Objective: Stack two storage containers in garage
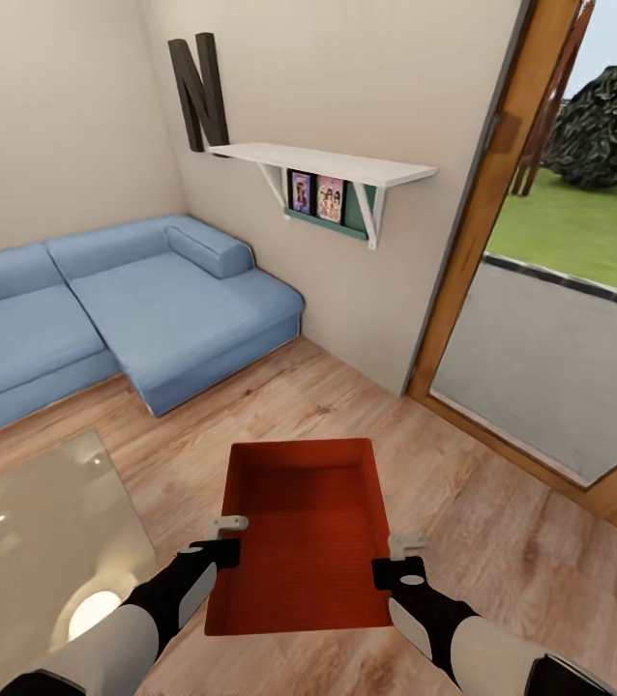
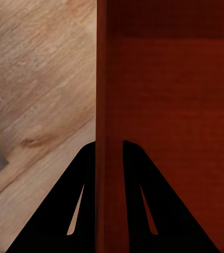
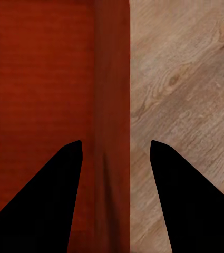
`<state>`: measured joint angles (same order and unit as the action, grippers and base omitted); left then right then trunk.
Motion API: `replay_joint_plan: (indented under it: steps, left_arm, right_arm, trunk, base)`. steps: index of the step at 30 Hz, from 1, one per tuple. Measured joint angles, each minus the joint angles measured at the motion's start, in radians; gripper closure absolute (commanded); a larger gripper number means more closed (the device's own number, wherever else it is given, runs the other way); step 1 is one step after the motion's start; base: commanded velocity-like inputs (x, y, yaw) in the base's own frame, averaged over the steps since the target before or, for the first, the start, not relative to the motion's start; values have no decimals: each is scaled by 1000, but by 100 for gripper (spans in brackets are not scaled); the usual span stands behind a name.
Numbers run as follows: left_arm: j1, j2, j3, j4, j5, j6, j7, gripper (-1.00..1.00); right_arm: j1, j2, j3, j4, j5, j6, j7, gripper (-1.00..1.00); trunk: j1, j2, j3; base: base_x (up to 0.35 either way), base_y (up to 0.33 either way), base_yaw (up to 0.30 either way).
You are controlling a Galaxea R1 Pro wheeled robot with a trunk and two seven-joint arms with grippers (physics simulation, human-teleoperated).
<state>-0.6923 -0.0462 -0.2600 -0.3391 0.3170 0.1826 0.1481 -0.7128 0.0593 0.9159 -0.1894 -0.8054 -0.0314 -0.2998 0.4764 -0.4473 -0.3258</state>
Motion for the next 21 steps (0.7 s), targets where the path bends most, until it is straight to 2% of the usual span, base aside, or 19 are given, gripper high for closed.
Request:
replay_joint_plan:
  steps: [21]
  left_arm:
    - [0, 0, 0, 0, 0, 0, 0, 100]
  right_arm:
    - [0, 0, 1, 0, -1, 0, 0, 100]
  trunk:
    - [0, 0, 0]
  base:
    - [0, 0, 270]
